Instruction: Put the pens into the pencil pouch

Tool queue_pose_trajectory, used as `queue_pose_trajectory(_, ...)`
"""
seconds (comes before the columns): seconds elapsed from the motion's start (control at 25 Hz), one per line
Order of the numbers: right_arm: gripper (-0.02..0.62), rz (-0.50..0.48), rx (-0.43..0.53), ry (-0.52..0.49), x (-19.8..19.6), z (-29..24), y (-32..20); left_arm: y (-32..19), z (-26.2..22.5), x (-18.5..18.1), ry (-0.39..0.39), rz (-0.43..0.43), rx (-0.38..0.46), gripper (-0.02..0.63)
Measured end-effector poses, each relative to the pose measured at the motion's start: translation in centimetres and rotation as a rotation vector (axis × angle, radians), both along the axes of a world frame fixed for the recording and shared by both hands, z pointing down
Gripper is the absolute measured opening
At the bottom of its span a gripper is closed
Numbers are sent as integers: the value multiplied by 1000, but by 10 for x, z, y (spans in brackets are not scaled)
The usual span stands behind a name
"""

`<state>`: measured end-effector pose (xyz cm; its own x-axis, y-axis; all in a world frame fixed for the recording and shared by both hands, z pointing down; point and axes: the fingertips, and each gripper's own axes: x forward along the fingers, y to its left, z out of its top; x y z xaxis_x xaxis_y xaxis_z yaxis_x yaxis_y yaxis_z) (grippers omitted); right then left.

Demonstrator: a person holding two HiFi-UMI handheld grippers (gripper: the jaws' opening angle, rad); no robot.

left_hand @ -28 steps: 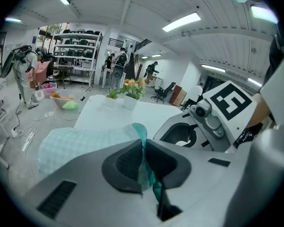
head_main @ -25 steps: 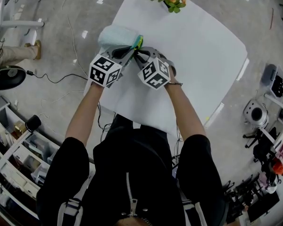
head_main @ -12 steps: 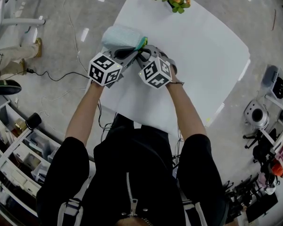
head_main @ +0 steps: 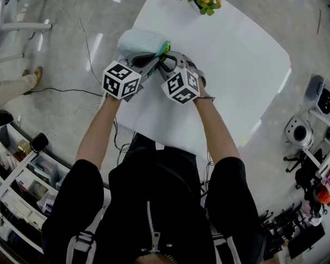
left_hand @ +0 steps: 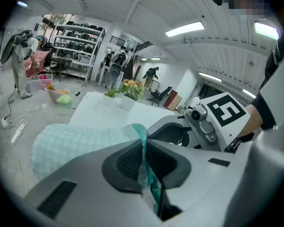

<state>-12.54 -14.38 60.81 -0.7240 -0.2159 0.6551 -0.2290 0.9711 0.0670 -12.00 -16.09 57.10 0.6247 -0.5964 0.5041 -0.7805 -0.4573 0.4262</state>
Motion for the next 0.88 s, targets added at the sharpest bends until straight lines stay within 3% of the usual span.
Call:
queue_pose_trajectory(0.36,126,142,-89,-35,35,-4,-2,-6,10,0,-67,-1,-11,44)
queue_pose_trajectory(0.68,119,411,-191,-105,100,-6,-5,-6,35,5,-188,11,-31,44)
queue_pose_trajectory(0.88,107,518,-196,-109,135,-6,1,-4,46,10,-255,23,-43,46)
